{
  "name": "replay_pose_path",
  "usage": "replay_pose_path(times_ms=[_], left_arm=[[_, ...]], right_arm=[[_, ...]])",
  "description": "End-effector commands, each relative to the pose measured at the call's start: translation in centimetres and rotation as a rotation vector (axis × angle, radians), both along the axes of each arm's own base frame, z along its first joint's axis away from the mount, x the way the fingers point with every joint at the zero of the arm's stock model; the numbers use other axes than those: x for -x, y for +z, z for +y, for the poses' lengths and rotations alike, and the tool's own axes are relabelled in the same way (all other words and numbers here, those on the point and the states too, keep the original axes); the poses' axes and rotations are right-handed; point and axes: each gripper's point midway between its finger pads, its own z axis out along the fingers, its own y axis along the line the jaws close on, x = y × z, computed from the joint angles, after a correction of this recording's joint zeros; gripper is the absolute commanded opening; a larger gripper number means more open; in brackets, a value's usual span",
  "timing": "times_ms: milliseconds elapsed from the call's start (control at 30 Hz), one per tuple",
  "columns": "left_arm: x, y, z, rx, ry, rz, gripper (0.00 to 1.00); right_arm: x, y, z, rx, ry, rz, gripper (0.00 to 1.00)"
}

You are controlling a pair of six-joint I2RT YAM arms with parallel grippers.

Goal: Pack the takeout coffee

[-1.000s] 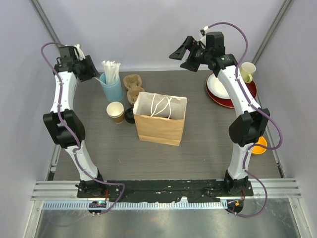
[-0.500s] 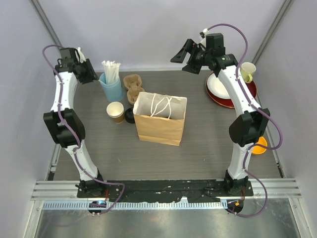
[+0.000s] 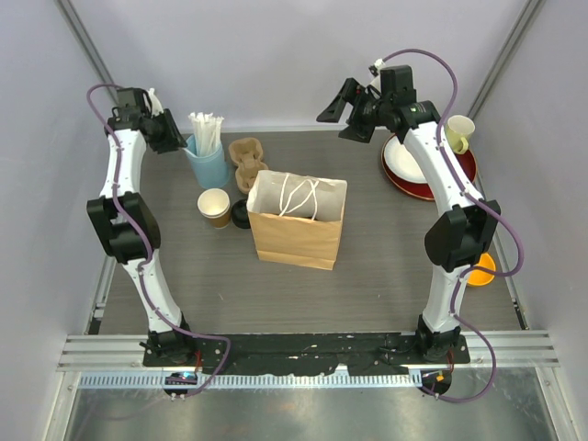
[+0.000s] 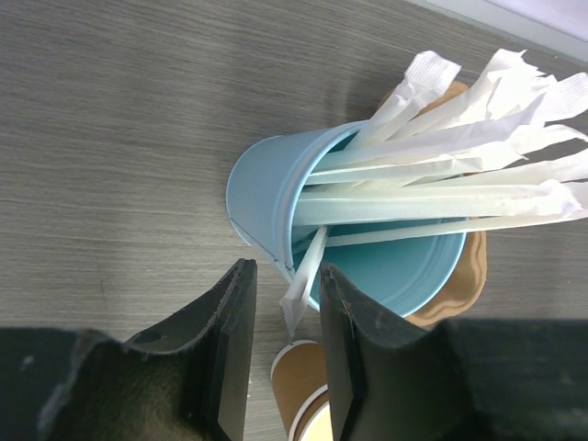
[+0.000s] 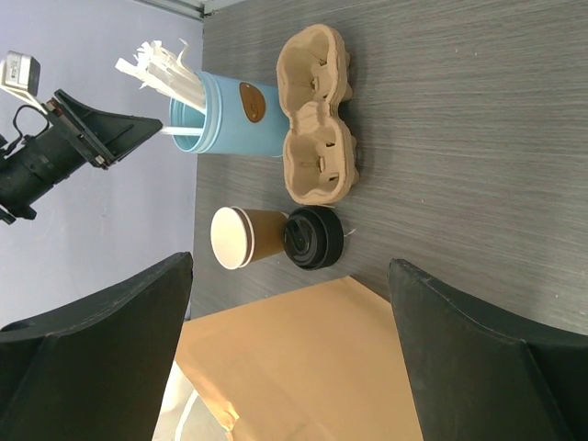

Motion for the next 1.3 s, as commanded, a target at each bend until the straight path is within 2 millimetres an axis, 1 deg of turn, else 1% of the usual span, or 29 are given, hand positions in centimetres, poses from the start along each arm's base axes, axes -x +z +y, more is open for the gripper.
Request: replay_pose_path(times_ms=[0, 67, 133, 167, 200, 267, 367, 400, 467, 567, 633, 667, 700, 733, 767, 800, 833, 867, 900, 933, 1000, 1033, 1067, 1133, 1167, 1200, 1233, 1267], left_arm=[[-1.3, 3.5, -0.4, 0.000, -0.041, -0.113, 0.40], [-1.7, 4.0, -0.3, -0.001, -0.047, -0.136, 0.42], [-1.9, 3.9, -0.4, -0.001, -0.051, -0.143, 0.39], [-1.9, 3.7, -0.4, 0.000, -0.050, -0.135, 0.36], [-1.8, 3.6, -0.3, 0.001, -0.048, -0.132, 0.28], [-1.7, 3.4, -0.4, 0.008, -0.052, -0.124, 0.24], [-1.4, 3.3, -0.6, 0.015, -0.060, -0.116, 0.17], [-1.3, 3.2, -0.7, 0.015, -0.062, -0.111, 0.09], [-1.1, 3.3, -0.5, 0.013, -0.056, -0.106, 0.01], [-0.5, 4.2, -0.3, 0.007, -0.048, -0.111, 0.00], [-0.1, 5.7, -0.7, 0.009, -0.064, -0.141, 0.00], [0.0, 6.2, -0.9, 0.007, -0.075, -0.153, 0.00], [0.3, 7.5, -1.0, 0.006, -0.086, -0.181, 0.00], [0.5, 8.0, -1.4, 0.006, -0.106, -0.195, 0.00], [0.8, 8.7, -1.6, 0.000, -0.116, -0.209, 0.00], [1.0, 9.4, -1.6, -0.006, -0.123, -0.224, 0.00], [1.6, 10.7, -1.8, -0.016, -0.134, -0.251, 0.00], [2.1, 11.3, -1.9, -0.031, -0.158, -0.266, 0.00], [2.5, 12.0, -2.0, -0.042, -0.168, -0.281, 0.00], [3.3, 13.7, -2.2, -0.058, -0.181, -0.317, 0.00], [4.3, 14.5, -2.5, -0.082, -0.214, -0.336, 0.00], [4.8, 15.2, -2.6, -0.092, -0.220, -0.352, 0.00], [5.6, 16.4, -2.9, -0.102, -0.237, -0.377, 0.00], [6.6, 17.3, -3.1, -0.102, -0.244, -0.378, 0.00], [7.1, 18.6, -3.3, -0.106, -0.249, -0.401, 0.00], [7.6, 18.9, -3.4, -0.103, -0.251, -0.398, 0.00], [7.8, 19.4, -3.4, -0.103, -0.249, -0.406, 0.00], [8.3, 20.7, -3.6, -0.113, -0.251, -0.435, 0.00]], right_arm=[[0.7, 2.3, -0.3, -0.010, 0.011, -0.060, 0.93], [0.6, 2.2, 0.0, -0.018, 0.021, -0.054, 0.92], [0.5, 2.1, 0.1, -0.022, 0.024, -0.050, 0.92], [0.4, 2.1, 0.1, -0.025, 0.025, -0.049, 0.92], [0.5, 2.0, 0.2, -0.026, 0.027, -0.044, 0.93], [0.3, 2.0, 0.2, -0.030, 0.026, -0.043, 0.93], [0.4, 1.9, 0.4, -0.036, 0.032, -0.036, 0.93], [0.4, 1.9, 0.3, -0.038, 0.031, -0.034, 0.93], [0.3, 2.0, 0.4, -0.041, 0.031, -0.035, 0.93], [0.3, 2.4, 0.3, -0.043, 0.030, -0.046, 0.93], [0.3, 2.7, 0.4, -0.049, 0.033, -0.049, 0.93], [0.3, 3.2, 0.5, -0.064, 0.026, -0.049, 0.93], [0.4, 3.3, 0.7, -0.090, 0.031, -0.032, 0.93], [0.0, 4.2, 0.9, -0.125, 0.035, -0.057, 0.93], [-0.2, 4.5, 1.2, -0.179, 0.022, -0.029, 0.93], [-0.3, 5.3, 1.4, -0.207, 0.025, -0.044, 0.93], [-1.0, 6.3, 1.5, -0.230, 0.014, -0.084, 0.93], [-1.4, 7.3, 1.4, -0.246, -0.005, -0.108, 0.93], [-1.9, 9.0, 1.4, -0.275, -0.013, -0.174, 0.93], [-2.3, 10.0, 1.3, -0.285, -0.031, -0.219, 0.93], [-2.0, 13.6, 1.1, -0.307, -0.034, -0.348, 0.93], [-1.8, 14.6, 1.1, -0.306, -0.036, -0.384, 0.93], [-1.2, 16.1, 1.3, -0.307, -0.028, -0.430, 0.93], [-0.5, 17.5, 1.5, -0.288, -0.004, -0.499, 0.93], [0.5, 18.2, 2.0, -0.284, 0.018, -0.527, 0.93], [1.0, 18.8, 2.4, -0.280, 0.031, -0.554, 0.94], [1.3, 19.0, 2.7, -0.270, 0.043, -0.580, 0.95], [1.8, 19.0, 3.0, -0.269, 0.055, -0.588, 0.95]])
